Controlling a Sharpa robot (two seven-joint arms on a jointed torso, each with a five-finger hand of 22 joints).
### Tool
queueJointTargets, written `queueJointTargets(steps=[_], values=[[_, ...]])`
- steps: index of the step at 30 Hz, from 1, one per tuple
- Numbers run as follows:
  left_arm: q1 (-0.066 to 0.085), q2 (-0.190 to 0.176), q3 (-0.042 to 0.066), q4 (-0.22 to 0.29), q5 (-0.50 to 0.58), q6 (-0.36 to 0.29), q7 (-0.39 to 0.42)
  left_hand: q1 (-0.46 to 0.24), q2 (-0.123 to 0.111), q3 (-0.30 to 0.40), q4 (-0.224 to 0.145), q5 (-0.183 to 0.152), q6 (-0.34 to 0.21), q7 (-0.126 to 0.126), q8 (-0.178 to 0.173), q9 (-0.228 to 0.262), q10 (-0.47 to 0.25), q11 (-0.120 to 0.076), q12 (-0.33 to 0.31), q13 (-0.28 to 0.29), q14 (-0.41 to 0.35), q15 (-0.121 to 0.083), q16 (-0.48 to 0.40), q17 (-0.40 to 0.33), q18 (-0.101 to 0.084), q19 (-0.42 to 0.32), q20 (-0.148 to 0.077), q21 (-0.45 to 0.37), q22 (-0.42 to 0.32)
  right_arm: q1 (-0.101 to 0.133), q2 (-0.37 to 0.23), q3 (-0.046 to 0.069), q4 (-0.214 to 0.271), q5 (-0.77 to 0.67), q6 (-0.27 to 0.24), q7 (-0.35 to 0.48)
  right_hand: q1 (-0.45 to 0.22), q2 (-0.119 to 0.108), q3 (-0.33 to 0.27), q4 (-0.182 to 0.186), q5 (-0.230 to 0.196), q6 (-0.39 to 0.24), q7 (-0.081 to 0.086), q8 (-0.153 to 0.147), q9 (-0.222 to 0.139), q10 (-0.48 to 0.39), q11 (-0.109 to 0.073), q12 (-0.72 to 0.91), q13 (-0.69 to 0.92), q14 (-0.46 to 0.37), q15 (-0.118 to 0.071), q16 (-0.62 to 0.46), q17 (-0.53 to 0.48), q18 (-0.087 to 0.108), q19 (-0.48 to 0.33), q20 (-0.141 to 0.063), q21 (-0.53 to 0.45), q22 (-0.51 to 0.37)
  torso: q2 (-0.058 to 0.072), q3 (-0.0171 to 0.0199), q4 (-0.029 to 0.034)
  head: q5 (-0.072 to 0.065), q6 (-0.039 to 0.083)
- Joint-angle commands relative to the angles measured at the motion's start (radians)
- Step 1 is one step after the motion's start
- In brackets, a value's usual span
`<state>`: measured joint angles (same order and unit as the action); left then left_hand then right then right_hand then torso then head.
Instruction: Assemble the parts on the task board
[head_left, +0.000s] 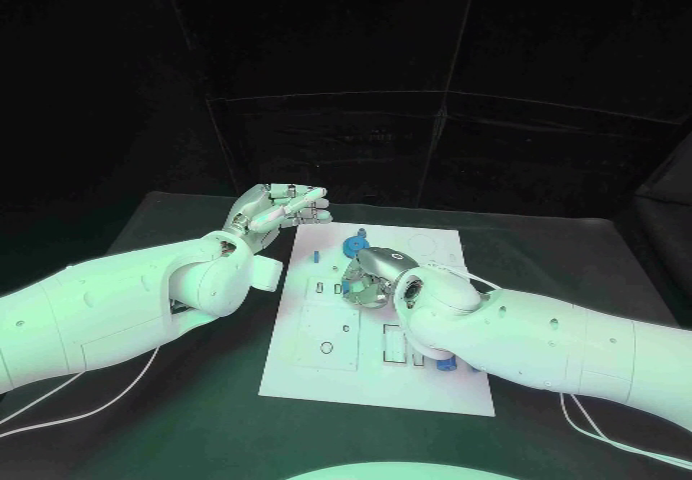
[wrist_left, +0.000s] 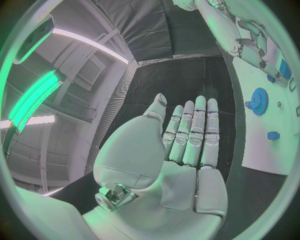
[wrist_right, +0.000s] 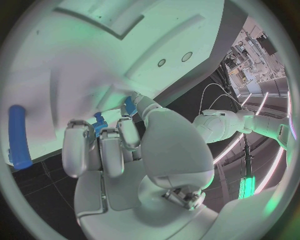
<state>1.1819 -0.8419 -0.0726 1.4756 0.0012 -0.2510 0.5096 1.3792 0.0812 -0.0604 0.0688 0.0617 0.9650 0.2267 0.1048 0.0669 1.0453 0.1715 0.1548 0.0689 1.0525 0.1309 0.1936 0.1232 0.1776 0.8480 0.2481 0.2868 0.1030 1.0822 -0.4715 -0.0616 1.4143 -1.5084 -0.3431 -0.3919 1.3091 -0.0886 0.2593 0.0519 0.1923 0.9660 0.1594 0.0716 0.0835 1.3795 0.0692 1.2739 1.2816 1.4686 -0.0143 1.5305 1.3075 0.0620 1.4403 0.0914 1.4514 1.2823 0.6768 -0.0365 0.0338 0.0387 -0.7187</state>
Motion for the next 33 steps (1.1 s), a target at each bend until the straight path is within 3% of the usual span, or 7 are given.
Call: queueJointTargets(steps=[1,14,20,25,26,30,33], values=[[0.002,0.0,0.001,0.001,0.001,0.011,0.005,0.007,0.003,0.001,-0.007,0.001,0.009,0.0,-0.007,-0.002,0.004,-0.001,-0.006,-0.002,0.008,0.002,-0.006,0.001,0.007,0.008,0.0,-0.005,-0.001,-0.001,0.0,-0.001,0.0,-0.009,-0.016,-0.032,-0.012,-0.002,-0.01,0.002,-0.004,-0.01,0.0,-0.006,-0.002,-0.01,0.0,-0.007,-0.003,0.08,0.007,-0.006,0.167,-0.004,-0.002,0.006,-0.006,-0.002,0.0,0.0001,0.0,-0.001,0.0],[0.002,0.0,0.001,-0.002,0.001,0.014,0.003,0.007,0.009,0.004,-0.015,0.001,0.022,-0.013,-0.007,0.0,0.018,-0.009,-0.009,-0.001,0.025,-0.005,-0.003,0.006,0.009,0.021,-0.004,-0.002,-0.003,-0.005,-0.019,-0.001,0.03,-0.046,-0.137,-0.029,-0.014,-0.051,-0.13,0.069,0.019,-0.098,0.015,-0.002,-0.014,-0.032,0.014,-0.031,-0.028,0.079,0.019,-0.011,0.159,-0.003,-0.003,0.018,-0.007,-0.003,0.0,0.002,-0.0007,0.003,0.003],[0.002,-0.004,0.001,-0.01,-0.044,0.008,-0.027,-0.005,0.012,0.0,-0.026,0.001,0.052,-0.03,-0.013,0.001,0.06,-0.032,-0.025,0.0,0.174,-0.049,0.06,0.059,0.008,0.134,-0.049,0.053,0.015,0.0,-0.079,0.001,0.093,-0.018,-0.184,0.092,0.028,-0.052,-0.183,0.107,0.017,-0.105,0.016,0.002,-0.013,-0.03,0.016,-0.028,-0.027,0.079,0.021,-0.011,0.162,-0.004,-0.002,0.02,-0.005,0.0,-0.003,0.0014,-0.0025,0.006,0.007],[0.004,-0.019,0.001,-0.011,-0.202,-0.006,-0.165,-0.043,0.003,-0.022,-0.01,0.001,0.119,-0.076,0.004,0.01,0.202,-0.091,0.016,0.025,0.404,-0.12,0.212,0.174,0.009,0.308,-0.118,0.162,0.063,0.059,-0.189,0.001,0.176,0.115,-0.105,0.3,0.06,-0.035,-0.19,0.115,0.022,-0.096,0.014,0.009,-0.011,-0.039,0.015,-0.035,-0.034,0.068,0.02,-0.033,0.121,0.004,-0.022,0.019,-0.024,-0.038,-0.007,0.0043,-0.0008,0.005,0.008],[0.005,-0.022,0.001,-0.012,-0.238,-0.015,-0.205,-0.046,0.004,-0.023,-0.007,0.001,0.133,-0.089,0.008,0.012,0.236,-0.107,0.03,0.036,0.447,-0.137,0.265,0.213,0.008,0.354,-0.138,0.196,0.08,0.075,-0.216,0.001,0.193,0.156,-0.08,0.328,0.067,-0.032,-0.191,0.115,0.027,-0.095,0.014,0.01,-0.01,-0.046,0.014,-0.042,-0.041,0.063,0.019,-0.044,0.102,0.009,-0.035,0.019,-0.037,-0.064,-0.009,0.0057,-0.0039,0.01,0.009],[0.014,-0.03,0.001,-0.013,-0.369,-0.013,-0.373,-0.06,-0.009,-0.025,0.002,0.001,0.162,-0.118,0.017,0.024,0.322,-0.141,0.095,0.106,0.481,-0.174,0.936,0.891,0.001,0.455,-0.184,0.319,0.149,0.136,-0.301,0.001,0.237,0.293,-0.022,0.392,0.084,-0.021,-0.197,0.114,0.042,-0.094,0.012,0.012,-0.011,-0.071,0.012,-0.076,-0.072,0.049,0.016,-0.077,0.052,0.019,-0.064,0.016,-0.069,-0.12,-0.018,0.009,-0.013,0.017,0.009],[0.027,-0.027,0.002,-0.016,-0.5,0.052,-0.521,-0.111,-0.011,-0.041,0.04,0.002,0.165,-0.13,0.038,0.04,0.338,-0.154,0.185,0.198,0.487,-0.182,1.161,1.154,-0.009,0.483,-0.195,0.442,0.254,0.17,-0.35,0.001,0.25,0.369,-0.003,0.412,0.085,-0.017,-0.199,0.116,0.046,-0.093,0.012,0.013,-0.011,-0.071,0.011,-0.077,-0.073,0.049,0.016,-0.08,0.049,0.019,-0.064,0.016,-0.071,-0.123,-0.024,0.0132,-0.0179,0.021,0.007]])
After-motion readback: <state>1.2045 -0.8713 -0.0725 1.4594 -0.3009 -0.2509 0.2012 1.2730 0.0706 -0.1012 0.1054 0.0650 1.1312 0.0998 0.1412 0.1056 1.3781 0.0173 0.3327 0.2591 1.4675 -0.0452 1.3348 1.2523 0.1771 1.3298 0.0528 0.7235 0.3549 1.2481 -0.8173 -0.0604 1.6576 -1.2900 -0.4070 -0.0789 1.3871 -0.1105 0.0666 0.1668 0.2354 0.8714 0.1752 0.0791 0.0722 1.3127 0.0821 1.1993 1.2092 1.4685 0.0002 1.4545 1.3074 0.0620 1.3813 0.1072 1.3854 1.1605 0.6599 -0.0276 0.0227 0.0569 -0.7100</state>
